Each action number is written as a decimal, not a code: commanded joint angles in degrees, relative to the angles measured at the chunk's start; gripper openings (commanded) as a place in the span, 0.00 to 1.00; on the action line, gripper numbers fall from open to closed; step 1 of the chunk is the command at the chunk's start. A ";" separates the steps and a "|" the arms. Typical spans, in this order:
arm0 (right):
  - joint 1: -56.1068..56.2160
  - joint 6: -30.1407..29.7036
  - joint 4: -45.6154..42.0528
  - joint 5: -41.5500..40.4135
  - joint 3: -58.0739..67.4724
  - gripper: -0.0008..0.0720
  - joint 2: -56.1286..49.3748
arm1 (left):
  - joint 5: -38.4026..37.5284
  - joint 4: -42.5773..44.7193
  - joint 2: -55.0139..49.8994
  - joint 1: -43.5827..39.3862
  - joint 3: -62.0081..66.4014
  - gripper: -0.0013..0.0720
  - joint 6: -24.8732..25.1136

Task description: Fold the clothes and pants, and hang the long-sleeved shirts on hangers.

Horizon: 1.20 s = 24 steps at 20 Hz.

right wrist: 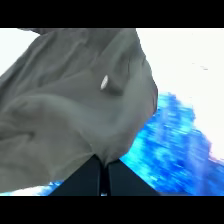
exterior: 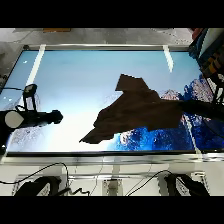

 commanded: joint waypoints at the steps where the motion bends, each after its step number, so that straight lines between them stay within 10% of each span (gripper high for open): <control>1: -0.98 1.55 -4.66 1.95 0.61 0.03 1.42 | -0.09 -12.72 -0.11 -0.02 -5.77 0.69 -1.55; 4: -0.98 1.55 -4.66 1.88 0.61 0.03 1.42 | 0.17 -23.71 -0.74 -0.66 -13.62 0.69 -0.63; 8: -0.98 1.53 -4.66 1.81 0.61 0.03 1.42 | 3.48 -24.24 -2.86 -7.91 -16.83 0.70 21.33; 13: -0.98 1.55 -4.66 1.86 0.61 0.03 1.42 | 15.82 -18.80 -5.81 -15.54 -16.81 0.69 34.49; 24: -0.98 1.55 -4.66 1.79 0.59 0.03 1.42 | 22.25 -8.57 -14.73 -21.07 -16.81 0.64 36.26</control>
